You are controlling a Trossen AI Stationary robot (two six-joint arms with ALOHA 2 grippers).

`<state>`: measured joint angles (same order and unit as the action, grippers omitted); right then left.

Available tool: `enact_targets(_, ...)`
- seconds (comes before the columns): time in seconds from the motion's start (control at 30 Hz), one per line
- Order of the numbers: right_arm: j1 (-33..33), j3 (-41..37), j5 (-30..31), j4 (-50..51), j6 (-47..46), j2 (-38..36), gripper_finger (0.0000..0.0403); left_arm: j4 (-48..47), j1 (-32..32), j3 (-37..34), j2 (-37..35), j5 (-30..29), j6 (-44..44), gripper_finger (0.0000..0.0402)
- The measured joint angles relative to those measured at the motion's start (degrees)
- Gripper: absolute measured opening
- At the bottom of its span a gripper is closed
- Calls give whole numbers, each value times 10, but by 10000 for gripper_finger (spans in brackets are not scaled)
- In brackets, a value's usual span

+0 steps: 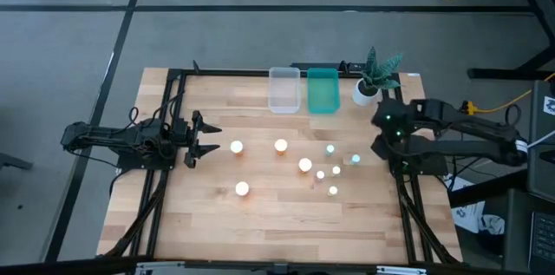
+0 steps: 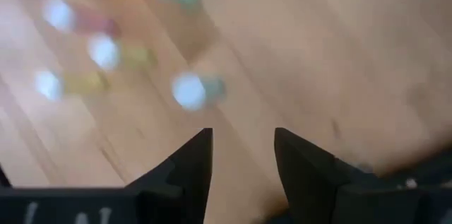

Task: Pick and place medicine bottles into bin by pill shape (circle, oval)
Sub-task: Put the small blue pill bottle into the blue bin

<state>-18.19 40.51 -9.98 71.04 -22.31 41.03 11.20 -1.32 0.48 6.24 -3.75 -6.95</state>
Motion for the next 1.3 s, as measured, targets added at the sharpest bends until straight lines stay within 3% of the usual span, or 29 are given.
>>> enact_targets(0.43, 103, -16, -2, -41, -30, 21, 154, 0, 0, 0, 0, 0, 0, 254)
enact_targets(0.9, 263, -16, 84, -75, -167, 185, 154, 0, 0, 0, 0, 0, 0, 254)
enact_targets(1.3, 309, -16, 106, -150, -167, 264, 154, 0, 0, 0, 0, 0, 0, 254)
